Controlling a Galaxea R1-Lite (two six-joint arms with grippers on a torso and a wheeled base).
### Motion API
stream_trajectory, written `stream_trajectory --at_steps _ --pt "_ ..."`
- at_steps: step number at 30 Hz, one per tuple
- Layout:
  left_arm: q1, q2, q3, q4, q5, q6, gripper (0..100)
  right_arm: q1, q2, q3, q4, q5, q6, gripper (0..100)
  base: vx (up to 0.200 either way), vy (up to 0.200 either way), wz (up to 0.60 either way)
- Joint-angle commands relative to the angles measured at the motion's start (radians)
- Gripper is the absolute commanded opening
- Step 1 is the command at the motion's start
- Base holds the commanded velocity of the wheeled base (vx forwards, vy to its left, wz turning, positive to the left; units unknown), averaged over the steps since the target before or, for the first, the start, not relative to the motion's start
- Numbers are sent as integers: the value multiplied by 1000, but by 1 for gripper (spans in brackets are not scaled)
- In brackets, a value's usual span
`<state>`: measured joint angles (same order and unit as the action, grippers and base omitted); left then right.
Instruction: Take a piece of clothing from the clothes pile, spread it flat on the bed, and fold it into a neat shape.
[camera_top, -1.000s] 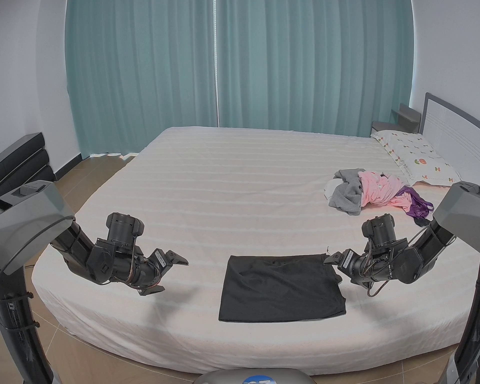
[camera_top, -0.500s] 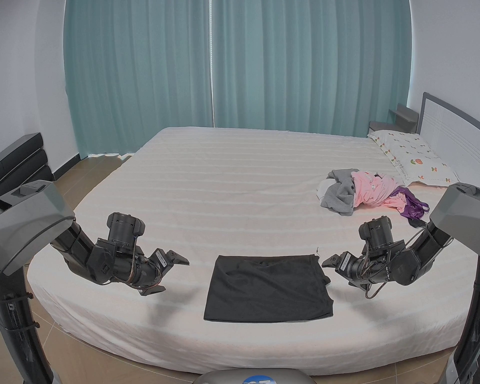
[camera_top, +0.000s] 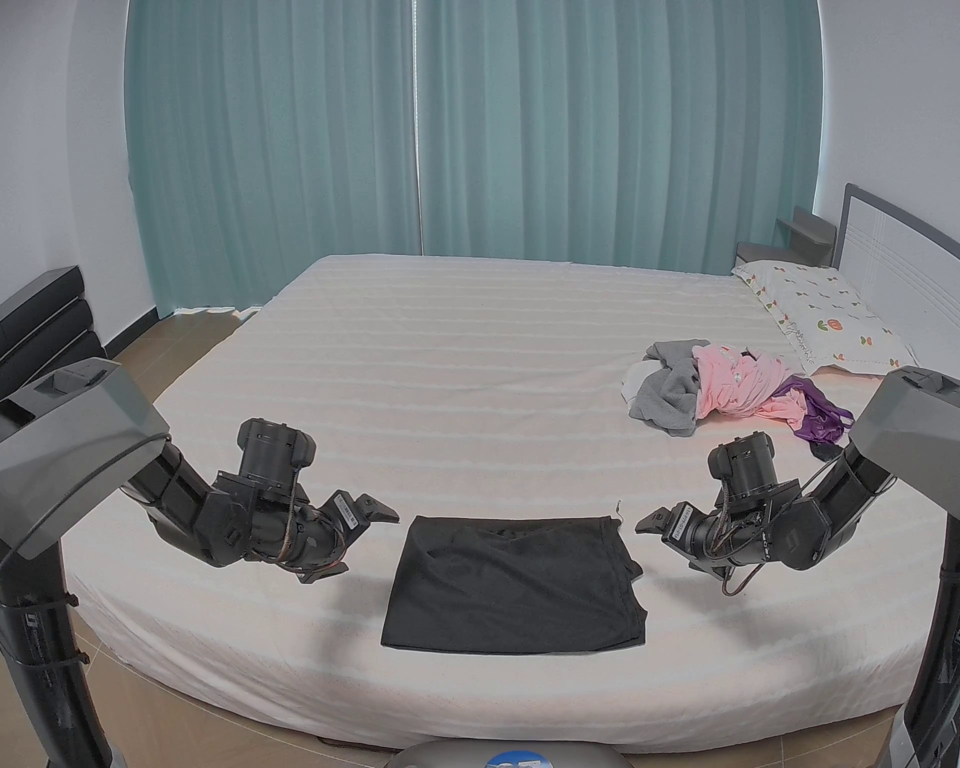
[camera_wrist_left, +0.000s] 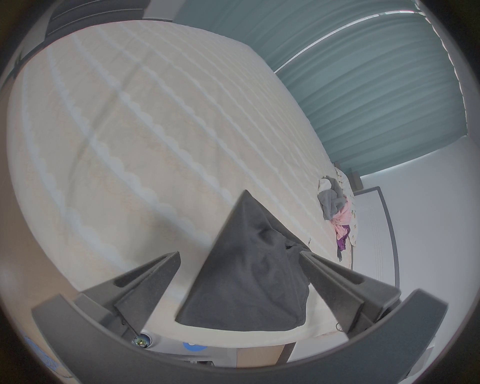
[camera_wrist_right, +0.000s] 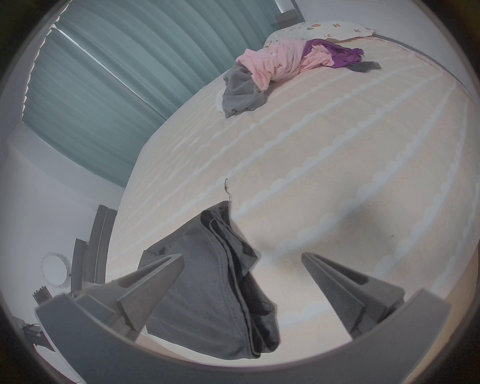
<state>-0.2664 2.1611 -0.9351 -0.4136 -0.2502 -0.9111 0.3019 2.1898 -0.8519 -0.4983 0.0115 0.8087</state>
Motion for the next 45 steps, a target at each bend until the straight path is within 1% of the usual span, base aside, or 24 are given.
stream_trajectory --at_steps 1,3,6,7,8,9,10,14,16,18,19,28,29,32,34,40,42,43,45 --pt "-33 65 -79 4 19 1 100 8 19 -21 0 2 7 100 0 0 0" --pt "-51 100 -123 10 39 3 100 13 28 -32 0 2 17 100 0 0 0" --pt "-80 155 -169 9 81 40 100 13 50 -50 0 2 21 100 0 0 0" --pt "-90 189 -200 7 126 69 100 13 53 -58 0 4 23 100 0 0 0" --pt "-93 209 -223 9 152 78 100 11 54 -64 0 4 23 100 0 0 0" --pt "-93 209 -223 9 152 78 100 11 54 -64 0 4 23 100 0 0 0" --pt "-96 249 -277 13 190 84 100 13 59 -73 0 4 23 100 0 0 0" --pt "-105 289 -332 15 200 89 100 19 73 -95 0 4 23 100 0 0 0" --pt "-113 310 -349 15 203 109 100 22 82 -105 0 4 23 100 0 0 0" --pt "-114 329 -369 13 213 113 100 28 85 -113 0 4 23 100 0 0 0" --pt "-116 341 -386 15 232 115 100 29 87 -118 0 4 21 100 0 0 0" --pt "-126 364 -416 22 250 113 100 36 100 -131 0 4 21 100 0 0 0" --pt "-128 367 -421 39 250 113 0 36 100 -133 0 4 21 100 0 0 0" --pt "-126 367 -444 79 250 112 0 39 110 -145 1 7 20 100 0 0 0" --pt "-123 368 -456 93 264 107 0 45 125 -164 1 8 18 100 0 0 0" --pt "-122 367 -455 88 355 93 0 72 179 -237 10 4 13 100 0 0 0" --pt "-120 367 -455 87 361 84 0 72 191 -253 10 4 13 100 0 0 0" --pt "-120 364 -453 84 364 64 0 72 212 -291 14 -4 12 100 0 0 0" --pt "-120 364 -453 84 364 61 0 69 228 -325 20 -4 12 100 0 0 0"
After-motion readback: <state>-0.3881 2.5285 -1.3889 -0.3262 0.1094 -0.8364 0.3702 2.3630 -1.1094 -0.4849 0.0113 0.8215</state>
